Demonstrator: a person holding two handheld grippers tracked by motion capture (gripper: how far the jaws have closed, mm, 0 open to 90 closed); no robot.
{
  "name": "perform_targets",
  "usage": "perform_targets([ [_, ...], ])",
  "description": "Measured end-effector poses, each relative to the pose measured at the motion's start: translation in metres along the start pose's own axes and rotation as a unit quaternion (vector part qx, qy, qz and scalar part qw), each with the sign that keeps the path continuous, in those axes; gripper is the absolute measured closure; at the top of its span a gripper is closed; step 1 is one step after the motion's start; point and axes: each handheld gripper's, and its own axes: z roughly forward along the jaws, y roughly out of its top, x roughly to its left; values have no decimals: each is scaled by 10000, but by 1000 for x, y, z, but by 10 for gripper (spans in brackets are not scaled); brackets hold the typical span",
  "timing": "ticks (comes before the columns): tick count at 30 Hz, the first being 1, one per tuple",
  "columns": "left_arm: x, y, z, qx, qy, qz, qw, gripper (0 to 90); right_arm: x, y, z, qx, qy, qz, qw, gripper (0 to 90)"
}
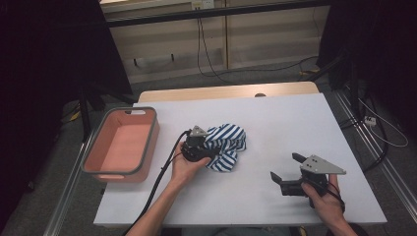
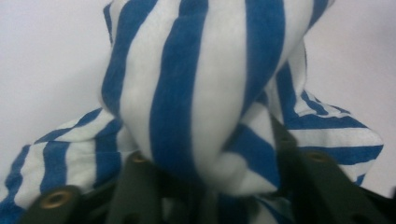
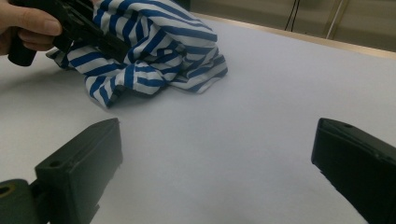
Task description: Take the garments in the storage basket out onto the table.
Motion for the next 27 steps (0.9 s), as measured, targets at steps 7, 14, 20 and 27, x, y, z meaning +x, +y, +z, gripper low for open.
perform_targets([
  [7, 1, 4, -8, -118, 35, -104, 9999, 270, 1, 0, 1, 12, -1, -21, 10000, 15],
  [14, 0, 9, -28, -375, 184, -74, 9991, 109, 0, 0, 2, 8, -32, -10, 10000, 15],
  [20, 2, 5, -44, -503, 118, -20, 9987, 83, 1, 1, 1, -48, -43, 41, 10000, 15],
  [27, 3, 0, -58, -613, 205, 128, 9978, 57, 2, 3, 8, -72, -103, 111, 9999, 16],
])
